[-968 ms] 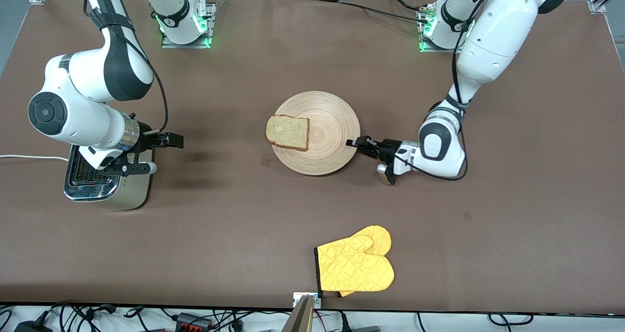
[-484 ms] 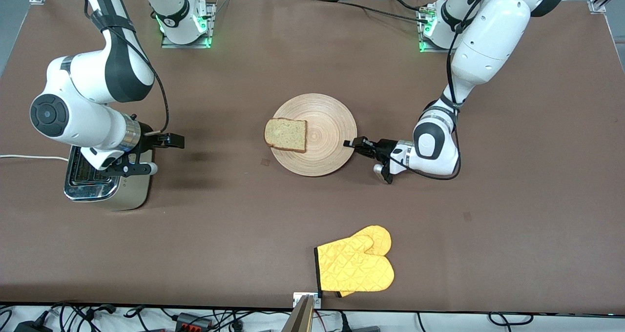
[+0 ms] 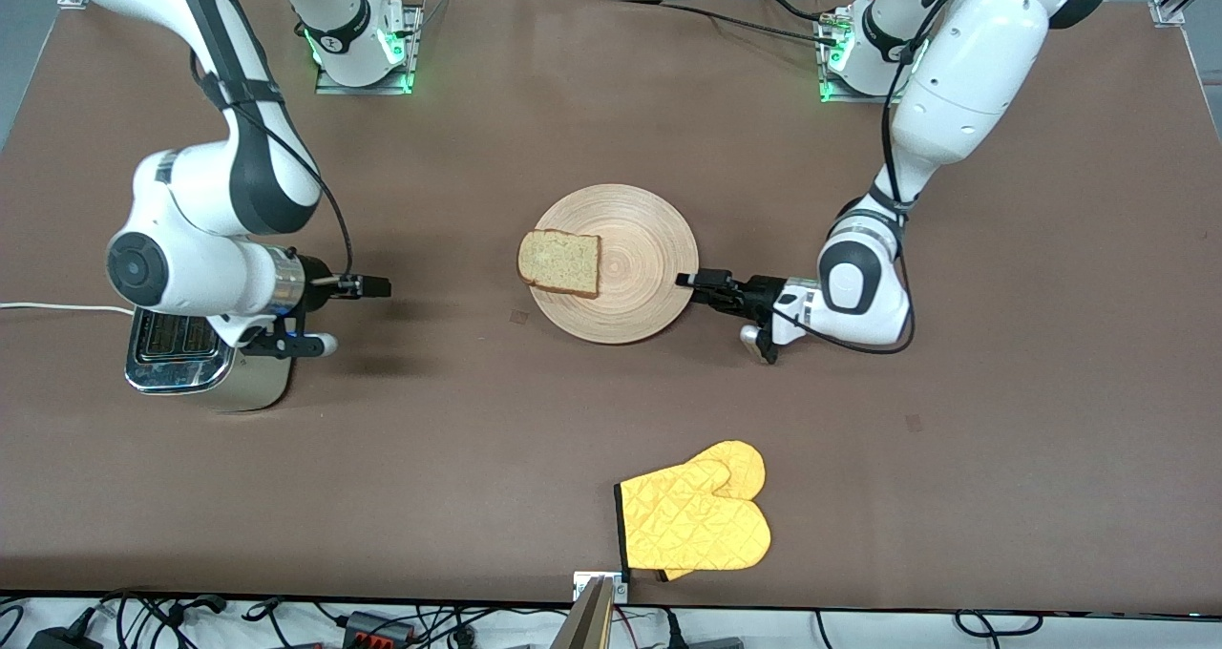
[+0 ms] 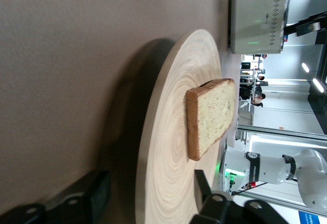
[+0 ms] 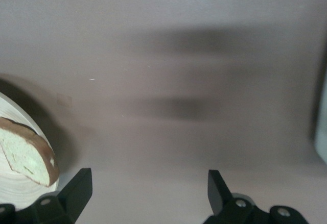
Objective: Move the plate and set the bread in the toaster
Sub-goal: 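Open the left gripper off the plate while the right gripper nears bread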
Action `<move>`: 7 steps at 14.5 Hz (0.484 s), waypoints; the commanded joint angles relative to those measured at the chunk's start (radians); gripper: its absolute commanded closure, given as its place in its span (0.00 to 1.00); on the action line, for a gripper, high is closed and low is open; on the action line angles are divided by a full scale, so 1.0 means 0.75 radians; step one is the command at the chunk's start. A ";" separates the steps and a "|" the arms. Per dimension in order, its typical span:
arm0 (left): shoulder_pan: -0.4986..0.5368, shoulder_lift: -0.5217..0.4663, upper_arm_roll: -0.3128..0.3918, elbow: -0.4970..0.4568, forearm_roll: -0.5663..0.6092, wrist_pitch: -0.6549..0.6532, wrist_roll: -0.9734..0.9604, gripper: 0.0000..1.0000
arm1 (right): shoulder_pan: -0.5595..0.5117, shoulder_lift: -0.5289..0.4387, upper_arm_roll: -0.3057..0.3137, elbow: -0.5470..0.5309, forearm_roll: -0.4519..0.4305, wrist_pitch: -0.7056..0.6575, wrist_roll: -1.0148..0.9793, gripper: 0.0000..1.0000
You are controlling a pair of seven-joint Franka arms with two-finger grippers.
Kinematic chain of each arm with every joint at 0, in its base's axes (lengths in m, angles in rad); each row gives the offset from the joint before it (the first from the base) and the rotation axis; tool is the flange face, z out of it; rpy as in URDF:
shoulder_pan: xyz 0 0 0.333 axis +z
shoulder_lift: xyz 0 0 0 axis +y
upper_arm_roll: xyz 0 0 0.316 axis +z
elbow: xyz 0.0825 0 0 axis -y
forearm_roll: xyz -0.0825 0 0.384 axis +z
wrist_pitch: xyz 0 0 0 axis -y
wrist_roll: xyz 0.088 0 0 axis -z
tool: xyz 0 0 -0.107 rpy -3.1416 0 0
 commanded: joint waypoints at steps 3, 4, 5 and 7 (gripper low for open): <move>0.158 -0.162 0.012 -0.022 0.263 -0.218 -0.056 0.00 | 0.081 0.090 0.000 0.003 0.211 0.086 0.012 0.00; 0.181 -0.186 0.012 0.002 0.359 -0.243 -0.080 0.00 | 0.089 0.103 0.000 -0.003 0.267 0.088 0.006 0.00; 0.199 -0.213 0.012 0.020 0.467 -0.284 -0.121 0.00 | 0.108 0.105 0.000 -0.007 0.275 0.088 0.008 0.00; 0.204 -0.262 0.012 0.082 0.682 -0.343 -0.251 0.00 | 0.138 0.119 0.000 -0.014 0.281 0.080 0.014 0.00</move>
